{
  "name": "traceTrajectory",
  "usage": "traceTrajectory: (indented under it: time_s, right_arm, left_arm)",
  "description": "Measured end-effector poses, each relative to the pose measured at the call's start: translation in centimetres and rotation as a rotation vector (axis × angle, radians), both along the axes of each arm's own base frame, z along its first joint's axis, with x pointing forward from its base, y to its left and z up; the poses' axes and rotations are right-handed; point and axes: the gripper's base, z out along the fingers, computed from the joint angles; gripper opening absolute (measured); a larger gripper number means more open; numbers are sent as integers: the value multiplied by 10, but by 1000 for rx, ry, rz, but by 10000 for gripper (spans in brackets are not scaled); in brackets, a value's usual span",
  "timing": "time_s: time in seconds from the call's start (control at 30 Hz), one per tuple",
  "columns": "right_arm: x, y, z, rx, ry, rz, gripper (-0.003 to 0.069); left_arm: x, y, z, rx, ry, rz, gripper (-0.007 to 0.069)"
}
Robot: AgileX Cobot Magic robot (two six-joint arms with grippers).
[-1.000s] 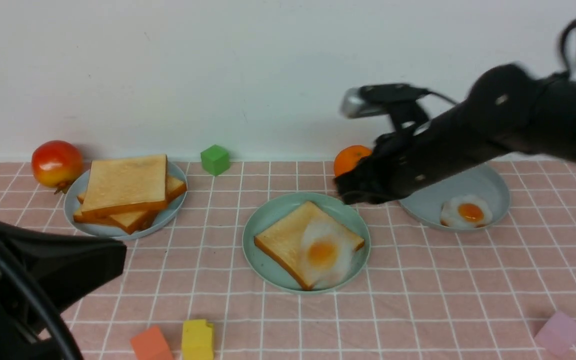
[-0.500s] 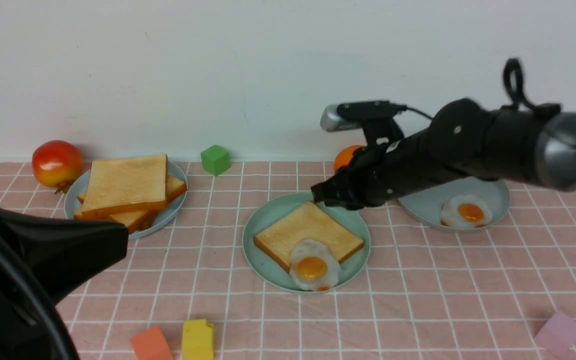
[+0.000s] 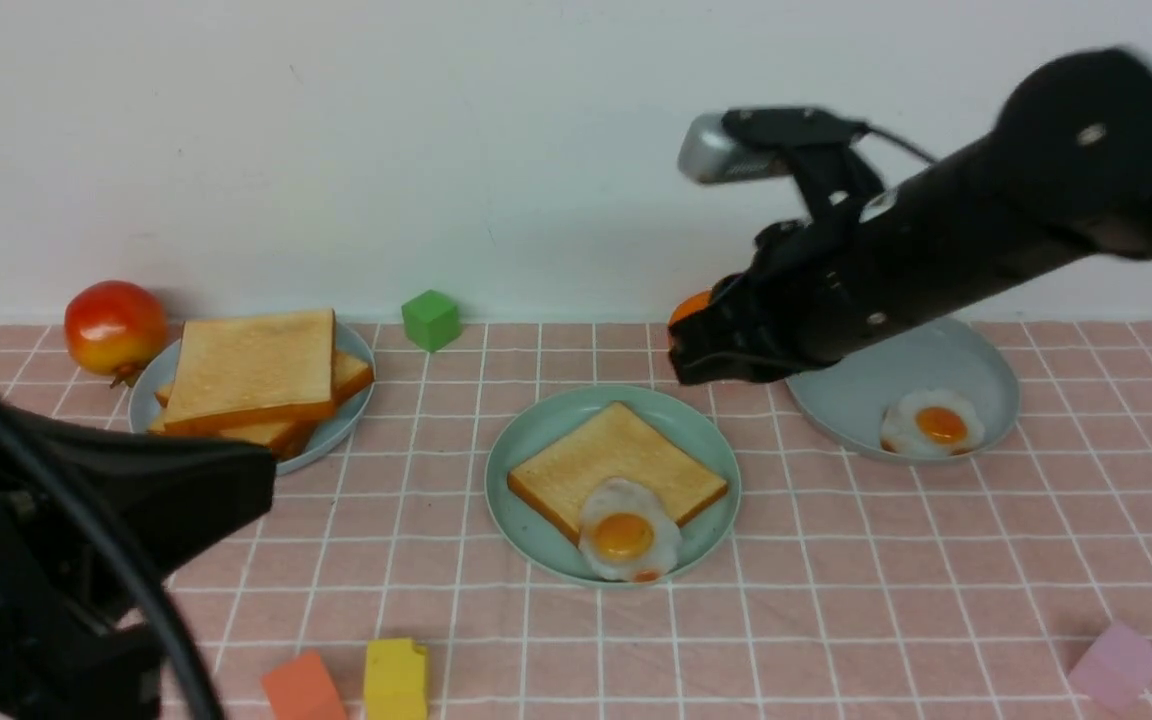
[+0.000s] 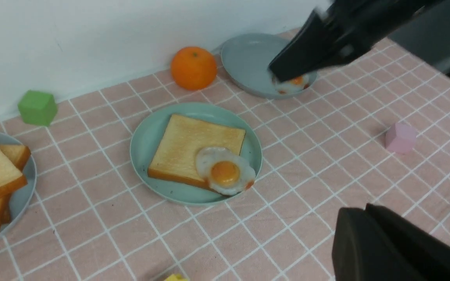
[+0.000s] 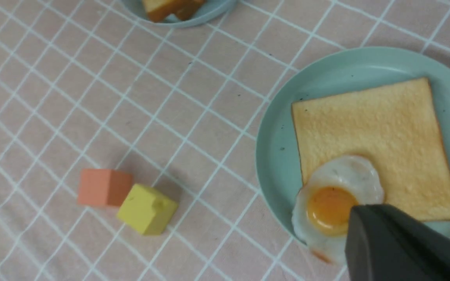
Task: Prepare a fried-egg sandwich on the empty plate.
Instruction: Use the right arm to place the fried egg on the slice of bread in the middle, then use the left arm to grab a slice of bread
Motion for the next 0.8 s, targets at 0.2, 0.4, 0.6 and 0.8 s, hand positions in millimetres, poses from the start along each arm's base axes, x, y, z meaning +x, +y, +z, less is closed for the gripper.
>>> traceTrajectory:
  time_s: [0.2,0.4,0.6,0.8]
  right_arm:
    - [-40,-25,12,-61,-16,-35,3]
    - [-81,-51,13,-116,-30,-88,3]
    - [-132,-79,15,-116,-38,-150,3]
    - [-179,-102,2,-85,-41,-208,3]
  left_arm:
    - [9,-7,-8,29,130,23,25]
    - [26,-21,-1,107,244,37,25]
    - [74,-40,-2,215,376,97,-13]
    - [147,-25,-16,267,491,209,-13]
